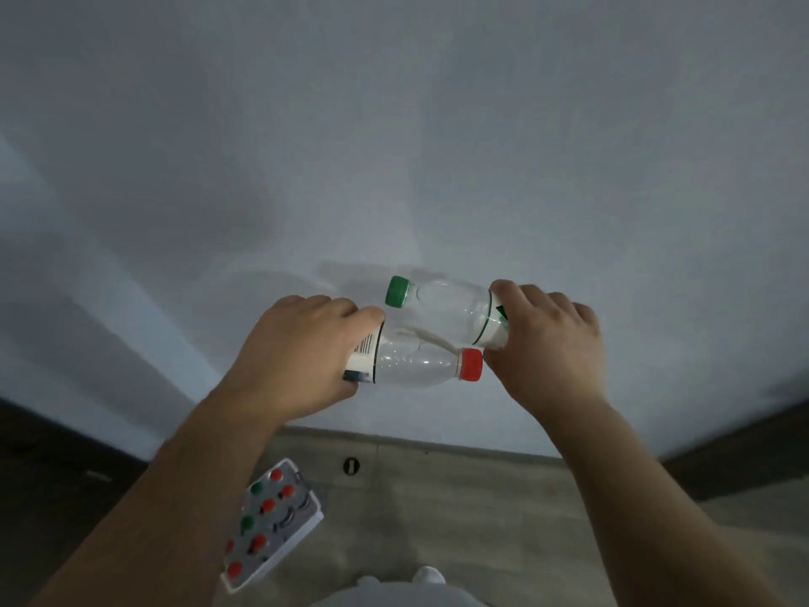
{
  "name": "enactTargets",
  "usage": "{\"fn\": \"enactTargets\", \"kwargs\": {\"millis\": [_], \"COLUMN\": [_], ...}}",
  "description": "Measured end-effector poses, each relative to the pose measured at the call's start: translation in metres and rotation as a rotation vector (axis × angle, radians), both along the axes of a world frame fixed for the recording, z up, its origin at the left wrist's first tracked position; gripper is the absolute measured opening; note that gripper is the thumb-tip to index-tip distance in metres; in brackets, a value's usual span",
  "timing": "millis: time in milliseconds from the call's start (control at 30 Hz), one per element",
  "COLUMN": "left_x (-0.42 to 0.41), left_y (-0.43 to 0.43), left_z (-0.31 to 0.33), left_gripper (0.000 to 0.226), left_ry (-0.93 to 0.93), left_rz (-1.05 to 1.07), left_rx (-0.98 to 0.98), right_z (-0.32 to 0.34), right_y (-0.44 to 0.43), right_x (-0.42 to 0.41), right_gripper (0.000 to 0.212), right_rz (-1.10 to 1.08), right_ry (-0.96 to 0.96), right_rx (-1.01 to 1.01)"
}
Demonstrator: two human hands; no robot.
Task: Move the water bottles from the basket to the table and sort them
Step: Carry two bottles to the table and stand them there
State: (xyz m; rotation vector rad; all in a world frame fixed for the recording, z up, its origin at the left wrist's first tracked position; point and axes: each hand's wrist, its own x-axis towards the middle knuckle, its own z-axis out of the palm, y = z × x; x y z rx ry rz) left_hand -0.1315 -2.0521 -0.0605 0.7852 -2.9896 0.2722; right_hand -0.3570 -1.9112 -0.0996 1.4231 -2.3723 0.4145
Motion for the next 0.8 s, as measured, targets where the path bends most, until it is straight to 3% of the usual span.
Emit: {"fn": "enactTargets", "kwargs": {"millis": [267, 400, 800], "left_x": [-0.052, -0.074, -0.148], "left_y": [-0.011, 0.003, 0.141], "left_z": [0.001, -0.005, -0.008], "left_gripper": [0.066, 0.071, 0.073], "left_ry": [0.098, 0.121, 0.034], "left_rz": [-0.380, -0.591, -1.097], "left_rx": [0.001, 0.040, 0.111], "right_z": [0.011, 0.004, 0.006], "right_y": [0.058, 0.096, 0.265], "right_x": [0.016, 0.036, 0.089], "right_gripper": [0.046, 0.054, 0.063], "right_rz": [-0.349, -0.572, -1.122], "right_ry": [-0.055, -0.075, -0.114], "right_rx": [-0.012, 0.008, 0.023]}}
